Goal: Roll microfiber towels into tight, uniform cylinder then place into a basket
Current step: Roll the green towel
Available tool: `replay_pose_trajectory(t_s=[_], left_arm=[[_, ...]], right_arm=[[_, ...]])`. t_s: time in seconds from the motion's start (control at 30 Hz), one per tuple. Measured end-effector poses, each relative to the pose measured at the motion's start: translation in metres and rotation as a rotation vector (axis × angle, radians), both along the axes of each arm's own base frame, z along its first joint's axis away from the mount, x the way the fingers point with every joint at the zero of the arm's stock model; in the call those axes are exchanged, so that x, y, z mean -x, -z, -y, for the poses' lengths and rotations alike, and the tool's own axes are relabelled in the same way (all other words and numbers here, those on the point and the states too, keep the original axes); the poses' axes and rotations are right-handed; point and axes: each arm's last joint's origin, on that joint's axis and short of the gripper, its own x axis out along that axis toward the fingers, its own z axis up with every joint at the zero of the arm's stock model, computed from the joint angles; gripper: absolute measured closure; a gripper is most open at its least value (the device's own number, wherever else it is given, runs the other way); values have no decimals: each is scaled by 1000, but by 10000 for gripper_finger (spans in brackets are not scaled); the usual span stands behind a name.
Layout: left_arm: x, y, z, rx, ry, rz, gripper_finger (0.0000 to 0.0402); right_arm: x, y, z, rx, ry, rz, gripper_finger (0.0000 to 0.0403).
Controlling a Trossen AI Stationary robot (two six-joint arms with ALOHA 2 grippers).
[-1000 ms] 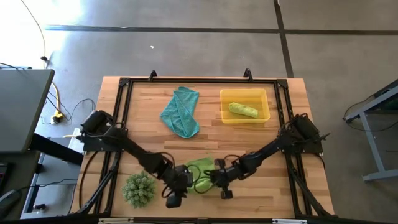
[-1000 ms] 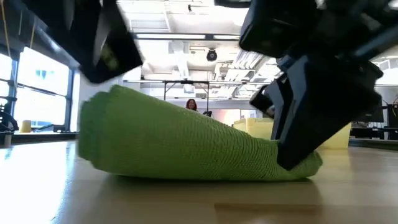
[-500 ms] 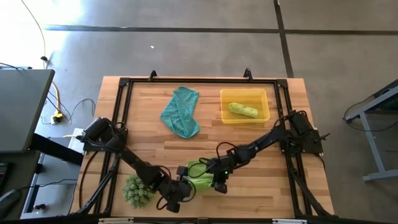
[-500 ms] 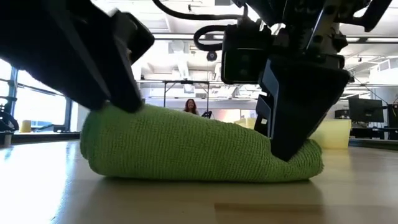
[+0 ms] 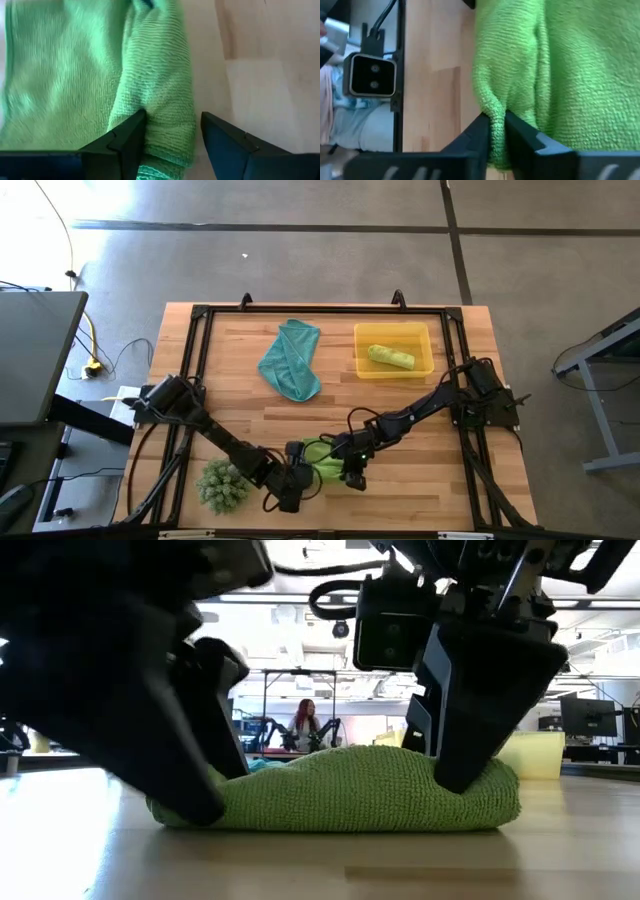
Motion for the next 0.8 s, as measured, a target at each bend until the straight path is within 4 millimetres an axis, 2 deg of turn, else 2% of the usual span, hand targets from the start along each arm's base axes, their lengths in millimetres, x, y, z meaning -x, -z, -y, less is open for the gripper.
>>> replay_pose_trajectory(t_s=[0.17,0.3,0.43,0.6,0.7,0.8], left_arm=[[-1,0,-3,156,-105,-43,239],[0,0,-3,212,-175,-62,253],[-2,0,-8,283,-223,-89,263],[-4,0,-12,304,-231,-101,268],[-5,0,-13,316,-230,-108,268],[-5,-1,-13,317,-229,-109,268]], right_arm=[[-6,-10,0,1,-130,18,277],[-11,-23,-4,54,-233,31,248],[-10,-42,-27,248,-307,63,243],[3,-64,-65,653,-333,180,243],[14,-66,-85,834,-304,269,243],[25,-60,-98,880,-282,309,243]])
